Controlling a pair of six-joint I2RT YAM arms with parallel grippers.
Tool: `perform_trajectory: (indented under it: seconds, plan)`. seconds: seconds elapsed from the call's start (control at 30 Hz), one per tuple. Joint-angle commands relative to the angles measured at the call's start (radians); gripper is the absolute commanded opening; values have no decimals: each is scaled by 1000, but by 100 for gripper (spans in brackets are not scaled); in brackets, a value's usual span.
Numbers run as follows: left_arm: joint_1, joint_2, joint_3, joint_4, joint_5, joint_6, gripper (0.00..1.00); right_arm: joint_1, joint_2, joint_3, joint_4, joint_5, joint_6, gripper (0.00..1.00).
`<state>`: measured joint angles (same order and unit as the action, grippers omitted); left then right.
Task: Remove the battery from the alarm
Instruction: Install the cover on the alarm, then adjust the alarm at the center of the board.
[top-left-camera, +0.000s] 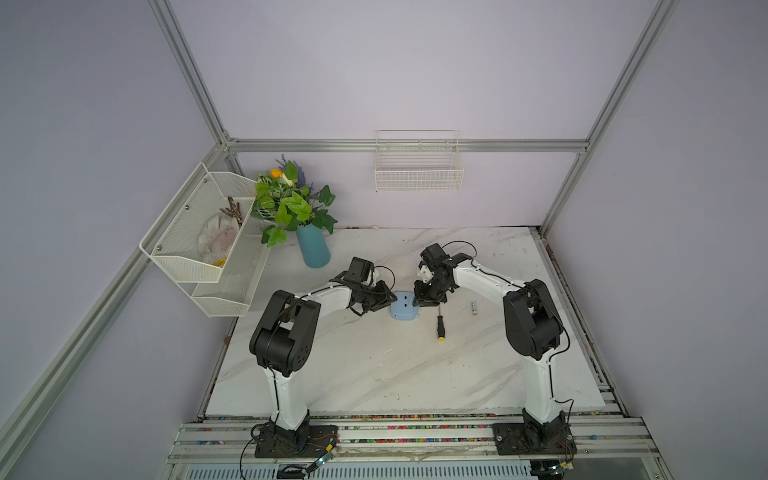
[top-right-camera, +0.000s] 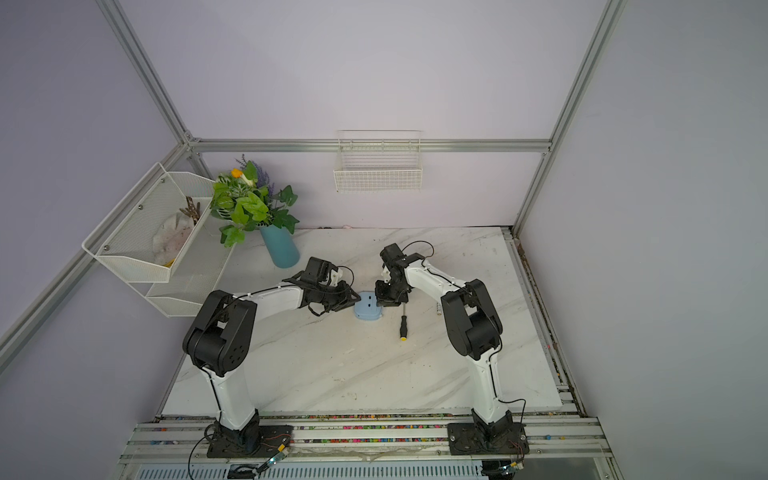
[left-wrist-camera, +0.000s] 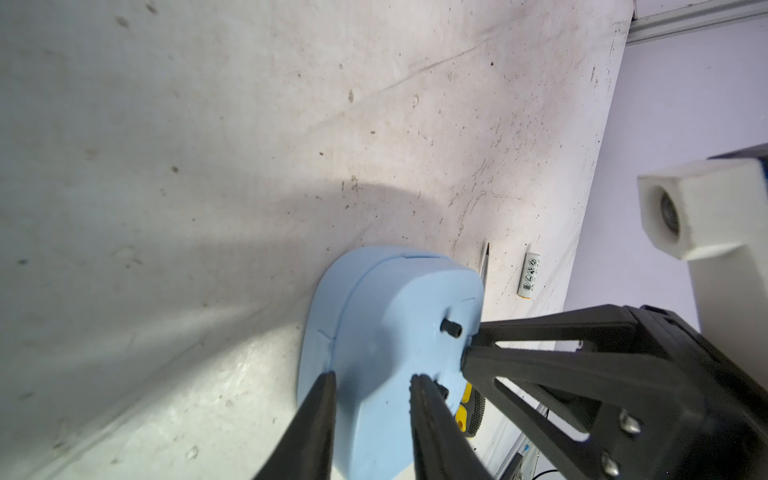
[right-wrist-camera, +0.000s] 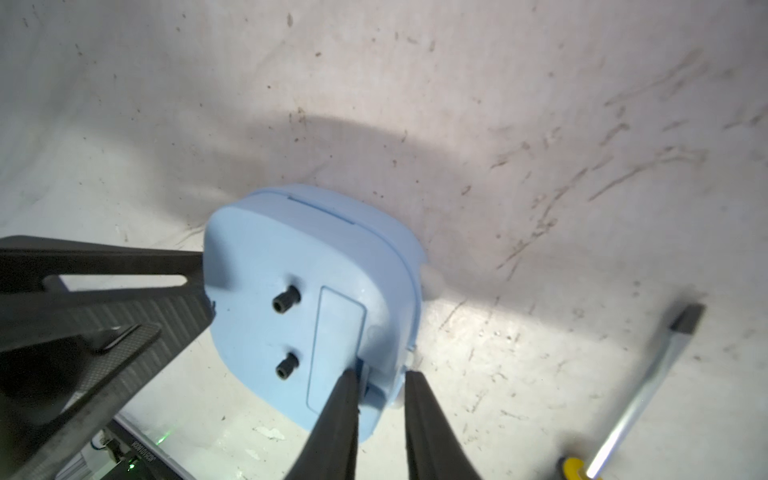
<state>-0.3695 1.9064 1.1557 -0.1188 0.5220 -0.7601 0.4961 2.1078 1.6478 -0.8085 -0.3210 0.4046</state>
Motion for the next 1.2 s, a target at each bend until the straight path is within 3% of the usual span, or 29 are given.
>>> perform_trajectory:
  seconds: [0.0, 0.33, 0.5, 0.63, 0.73, 1.0, 1.17]
  plan:
    - [-1, -16, -27, 12, 14, -2, 35, 9, 42, 23, -68, 97, -15, 25]
    - [0, -14, -24, 11, 15, -2, 35, 20, 60, 46, -77, 110, -16, 26]
    - [-2, -35, -19, -8, 2, 4, 36, 15, -37, 21, -25, 103, 4, 31]
    - [-2, -71, -8, -48, -22, 20, 53, -4, -175, -31, 50, 77, 43, 35]
    - [-3, -112, 10, -110, -59, 46, 71, -33, -275, -82, 90, 92, 71, 37]
    - [-116, -91, 201, -482, -346, 183, 100, -106, -415, -192, 117, 189, 70, 42]
    - [-166, -83, 267, -555, -448, 190, 100, -130, -446, -241, 119, 193, 45, 44]
